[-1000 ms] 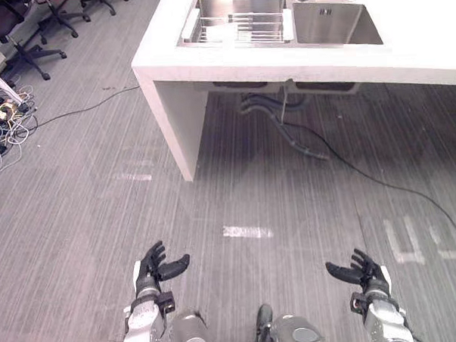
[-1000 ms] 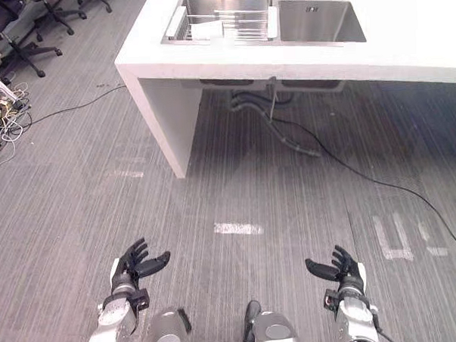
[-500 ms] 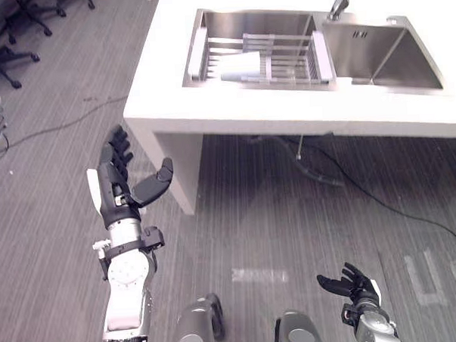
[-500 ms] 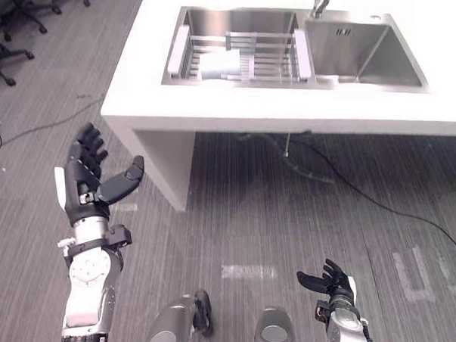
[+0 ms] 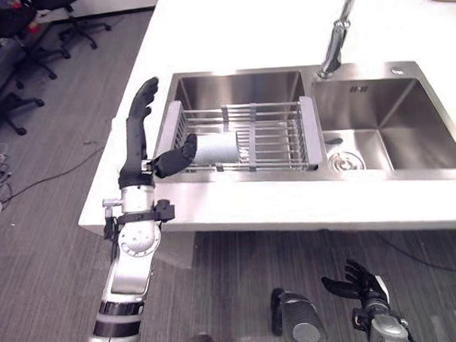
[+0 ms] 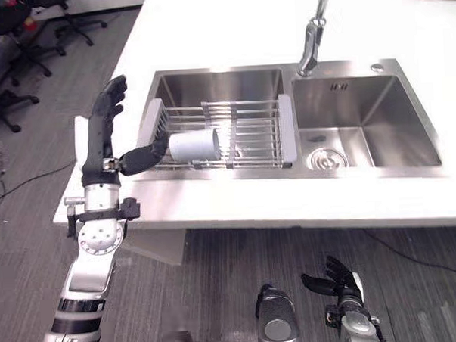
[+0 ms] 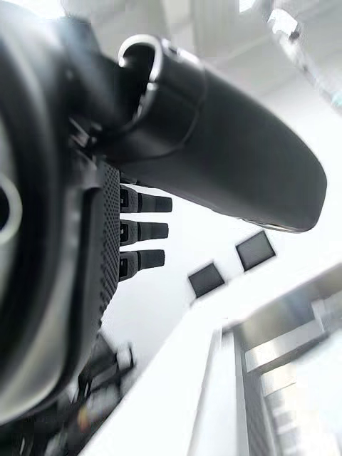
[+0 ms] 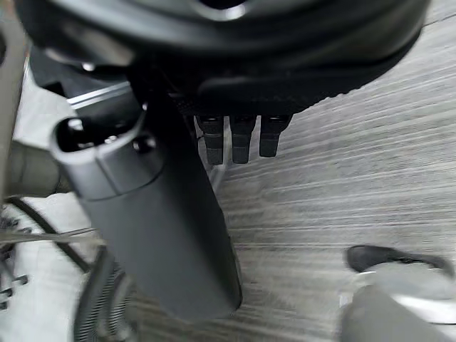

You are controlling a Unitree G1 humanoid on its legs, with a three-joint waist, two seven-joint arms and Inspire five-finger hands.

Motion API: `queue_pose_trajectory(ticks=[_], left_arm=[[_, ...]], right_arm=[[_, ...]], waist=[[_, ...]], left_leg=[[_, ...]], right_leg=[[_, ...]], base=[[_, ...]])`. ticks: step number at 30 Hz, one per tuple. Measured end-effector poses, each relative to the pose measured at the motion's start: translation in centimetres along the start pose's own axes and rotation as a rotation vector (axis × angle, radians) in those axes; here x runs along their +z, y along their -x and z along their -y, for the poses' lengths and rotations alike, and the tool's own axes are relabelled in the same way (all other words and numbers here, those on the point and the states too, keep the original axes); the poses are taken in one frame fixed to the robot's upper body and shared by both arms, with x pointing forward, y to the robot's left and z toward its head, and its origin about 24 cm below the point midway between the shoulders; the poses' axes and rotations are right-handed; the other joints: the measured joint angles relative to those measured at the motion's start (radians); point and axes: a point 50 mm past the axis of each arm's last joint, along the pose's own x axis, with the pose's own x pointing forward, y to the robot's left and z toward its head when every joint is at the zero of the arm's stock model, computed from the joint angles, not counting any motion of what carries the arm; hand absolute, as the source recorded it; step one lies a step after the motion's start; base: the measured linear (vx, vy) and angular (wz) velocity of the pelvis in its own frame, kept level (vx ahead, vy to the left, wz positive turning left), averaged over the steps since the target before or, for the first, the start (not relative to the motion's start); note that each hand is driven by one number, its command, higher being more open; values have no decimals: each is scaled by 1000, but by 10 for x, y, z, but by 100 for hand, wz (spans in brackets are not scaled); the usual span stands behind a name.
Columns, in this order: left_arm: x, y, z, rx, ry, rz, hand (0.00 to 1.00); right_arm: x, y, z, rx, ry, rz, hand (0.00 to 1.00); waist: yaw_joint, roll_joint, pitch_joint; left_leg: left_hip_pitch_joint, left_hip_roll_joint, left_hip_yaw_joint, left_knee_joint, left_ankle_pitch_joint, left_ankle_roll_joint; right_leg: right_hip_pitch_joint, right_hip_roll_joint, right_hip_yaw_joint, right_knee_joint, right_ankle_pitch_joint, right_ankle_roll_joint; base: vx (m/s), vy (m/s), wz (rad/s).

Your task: Walk over to the sink, pick up the cup, carry it to the dishwasher, place the cup inside the dishwasher, then close the dishwasher door

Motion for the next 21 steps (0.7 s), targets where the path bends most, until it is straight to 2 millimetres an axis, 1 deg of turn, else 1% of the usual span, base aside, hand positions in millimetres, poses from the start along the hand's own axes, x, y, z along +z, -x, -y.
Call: queue_pose_trajectory(ticks=[1,2,3,4,5,6,7,8,10,12,14,18,21], left_arm=[[4,-1,2,-26,-8,29,90],[6,-2,3,-42,-22,51,90],[8,-4,4,-61,-37,68,90],[10,-5,5,-77,-56,81,90],[10,-5,7,-95,-64,84,90],[10,-3,13,-144,-87,91,90],[10,-3,14,-162,-98,92,90],[8,0,20,-215,-120,89,90],[1,7,24,-284,-149,57,90],[-6,13,29,-336,-163,27,90],[-5,15,33,-362,-175,33,90],[-8,24,46,-461,-221,38,90],[-16,34,55,-540,-249,14,90]], right_arm=[[-2,1,3,-8,5,-2,90],[-2,1,5,-12,7,-5,90],[-3,1,4,-12,6,-9,90],[-3,1,4,-9,6,-9,90],[-4,2,4,-7,8,-12,90],[-9,3,3,-6,5,-28,90],[-11,4,0,-1,-1,-37,90],[-17,6,-5,11,-13,-54,90],[-21,7,-11,22,-26,-68,90],[-22,7,-16,38,-36,-73,90],[-23,8,-20,49,-38,-77,90],[-24,8,-22,59,-25,-79,90],[-24,8,-21,61,5,-78,90]], waist=[[8,-2,-2],[15,2,-5],[18,3,-5],[20,4,-6],[21,13,-11],[22,30,-25],[20,17,-25],[21,-6,-27],[23,-21,-30],[23,-21,-30],[24,-20,-33],[12,-19,-41],[7,-19,-43]], left_leg=[[-49,-1,19,-18,-33,11],[-78,-7,31,-75,-47,19],[-98,-24,33,-165,-53,32],[-111,-56,35,-320,-43,41],[-111,-80,33,-463,25,53],[-94,-95,32,-590,109,61],[-87,-107,32,-605,114,67],[-75,-134,32,-642,124,72],[-57,-160,34,-669,126,76],[-25,-173,38,-696,127,77],[-14,-174,37,-714,130,78],[8,-176,38,-783,164,69],[23,-169,45,-823,184,62]], right_leg=[[39,-1,-1,-41,1,1],[58,-1,-1,-61,3,3],[73,-5,-3,-77,4,6],[89,-11,-2,-90,6,15],[92,-9,-1,-91,3,32],[96,5,4,-88,-12,61],[95,-5,5,-89,-12,62],[96,-24,15,-101,-14,66],[116,-39,33,-129,-14,73],[148,-46,38,-158,-9,81],[157,-42,38,-173,-8,82],[152,-32,36,-183,-6,86],[151,-19,39,-189,-2,91]], base=[[184,-13,-2],[221,35,-1],[216,100,-2],[270,159,0],[275,187,1],[238,156,8],[200,139,21],[131,103,21],[126,98,13],[111,46,2],[57,-26,-1],[31,-56,-1],[27,-59,-8]])
